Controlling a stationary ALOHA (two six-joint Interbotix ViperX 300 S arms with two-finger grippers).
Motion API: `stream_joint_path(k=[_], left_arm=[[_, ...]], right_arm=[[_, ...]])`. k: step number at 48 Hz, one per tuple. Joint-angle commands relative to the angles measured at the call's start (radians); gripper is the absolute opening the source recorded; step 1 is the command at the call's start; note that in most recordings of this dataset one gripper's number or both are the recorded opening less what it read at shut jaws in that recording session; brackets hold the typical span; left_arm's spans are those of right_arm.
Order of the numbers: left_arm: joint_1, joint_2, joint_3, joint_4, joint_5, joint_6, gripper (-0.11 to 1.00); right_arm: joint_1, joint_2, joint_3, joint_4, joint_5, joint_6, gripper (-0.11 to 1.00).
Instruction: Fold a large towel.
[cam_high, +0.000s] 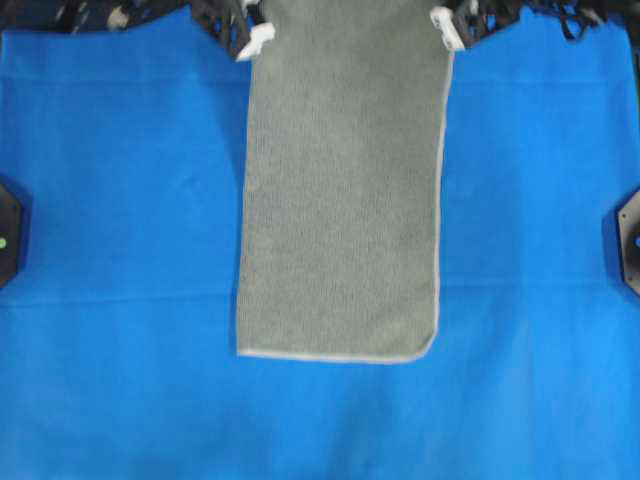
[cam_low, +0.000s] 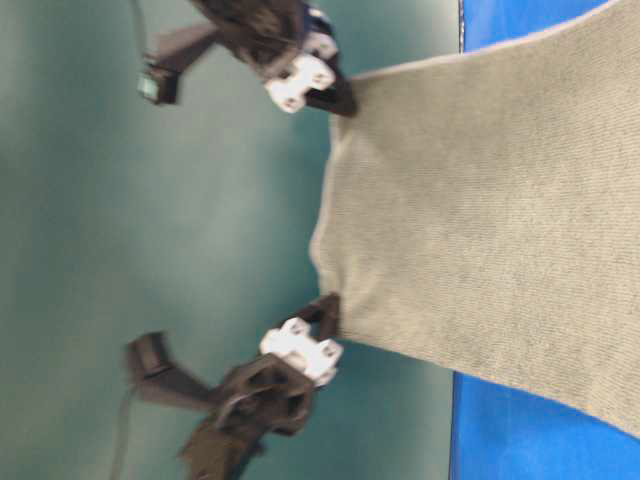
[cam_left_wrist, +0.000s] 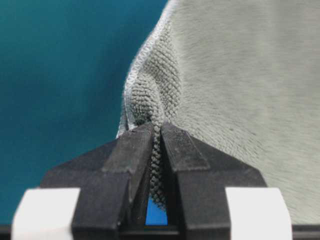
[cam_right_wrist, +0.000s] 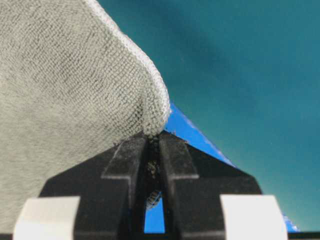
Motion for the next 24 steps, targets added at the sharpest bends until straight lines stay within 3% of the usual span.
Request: stream_joint_path(k=[1, 4, 14, 21, 24], left_arm=[[-0.04, -0.098, 0.015, 0.002, 0.005, 0.026, 0.03], [-0.074, -0.143, 0.044, 0.0, 0.006, 0.046, 0.03], [-0.21, -0.256, 0.186, -0.008, 0.012, 0.025, 0.03], [-0.327, -0.336, 0.288, -0.006, 0.017, -0.106, 0.03], [-0.38, -0.362, 0.325, -0.008, 0.023, -0.13, 0.03]], right_arm=[[0.044, -0.101, 0.008, 0.0, 0.032, 0.003, 0.07], [0.081, -0.155, 0.028, 0.0, 0.057, 0.006, 0.07], [0.242, -0.321, 0.121, 0.014, 0.135, 0.04, 0.07], [0.388, -0.394, 0.178, 0.031, 0.178, 0.101, 0.07], [0.451, -0.405, 0.195, 0.031, 0.192, 0.129, 0.07]])
